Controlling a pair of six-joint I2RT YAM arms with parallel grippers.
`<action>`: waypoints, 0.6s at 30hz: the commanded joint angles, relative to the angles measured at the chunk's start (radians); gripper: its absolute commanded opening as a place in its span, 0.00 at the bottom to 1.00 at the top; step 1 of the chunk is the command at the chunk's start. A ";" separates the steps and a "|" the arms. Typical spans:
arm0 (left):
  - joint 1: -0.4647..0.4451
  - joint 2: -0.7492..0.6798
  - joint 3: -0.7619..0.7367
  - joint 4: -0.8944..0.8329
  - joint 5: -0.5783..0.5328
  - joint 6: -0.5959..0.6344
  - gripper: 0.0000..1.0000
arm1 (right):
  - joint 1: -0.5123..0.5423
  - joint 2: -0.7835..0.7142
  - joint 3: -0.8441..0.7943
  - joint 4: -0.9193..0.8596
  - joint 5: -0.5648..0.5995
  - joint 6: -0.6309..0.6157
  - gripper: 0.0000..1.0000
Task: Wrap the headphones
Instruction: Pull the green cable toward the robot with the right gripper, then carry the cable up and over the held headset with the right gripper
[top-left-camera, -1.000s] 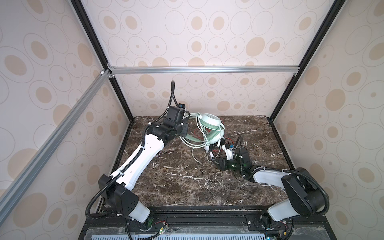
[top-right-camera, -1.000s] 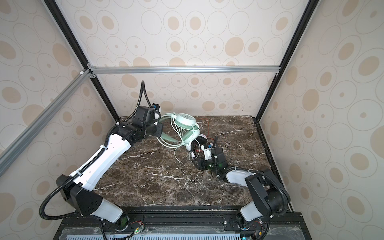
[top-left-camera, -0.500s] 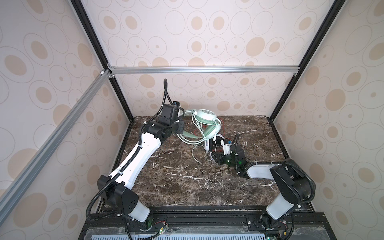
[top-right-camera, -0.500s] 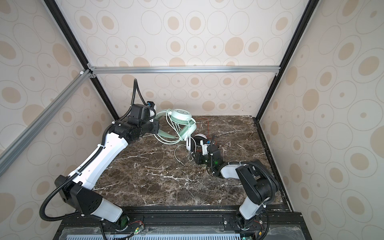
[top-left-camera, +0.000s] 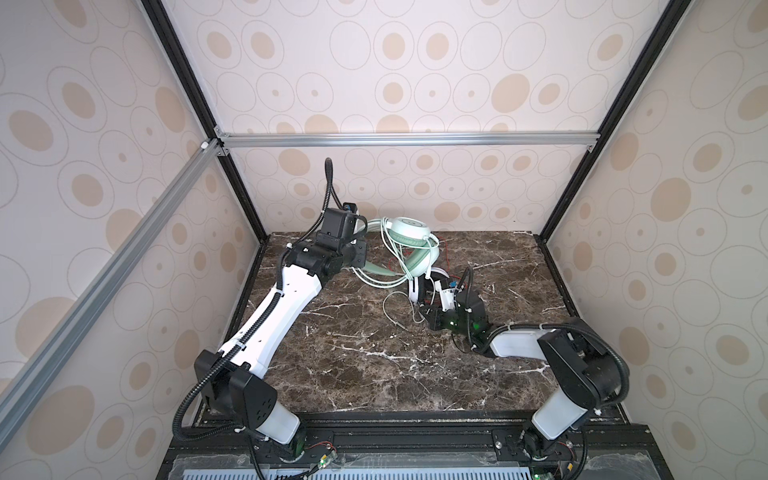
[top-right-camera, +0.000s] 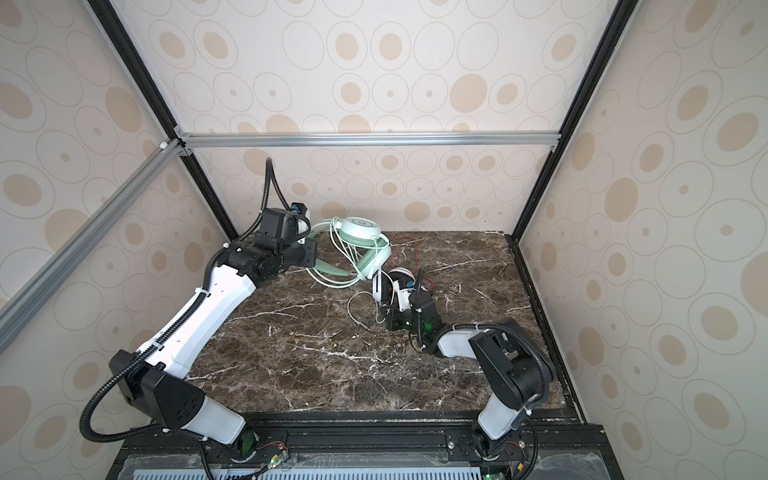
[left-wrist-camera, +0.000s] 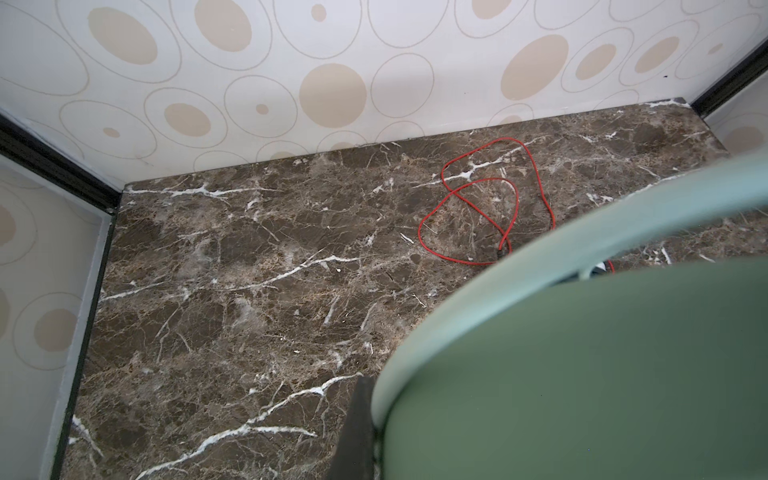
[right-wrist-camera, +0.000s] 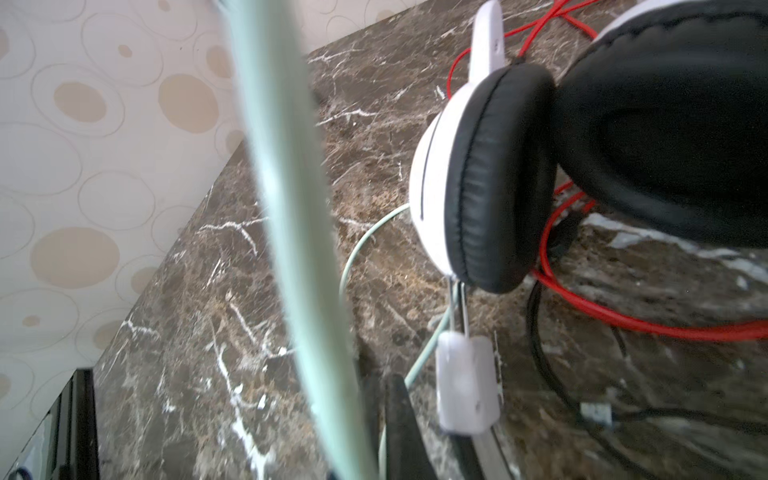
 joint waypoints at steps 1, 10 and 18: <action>0.015 -0.051 0.025 0.077 -0.054 -0.086 0.00 | 0.047 -0.145 -0.052 -0.153 0.060 -0.112 0.00; 0.017 -0.056 0.041 0.053 -0.228 -0.188 0.00 | 0.239 -0.543 -0.160 -0.562 0.300 -0.249 0.00; 0.016 -0.063 0.002 0.033 -0.298 -0.238 0.00 | 0.384 -0.715 -0.107 -0.851 0.438 -0.281 0.00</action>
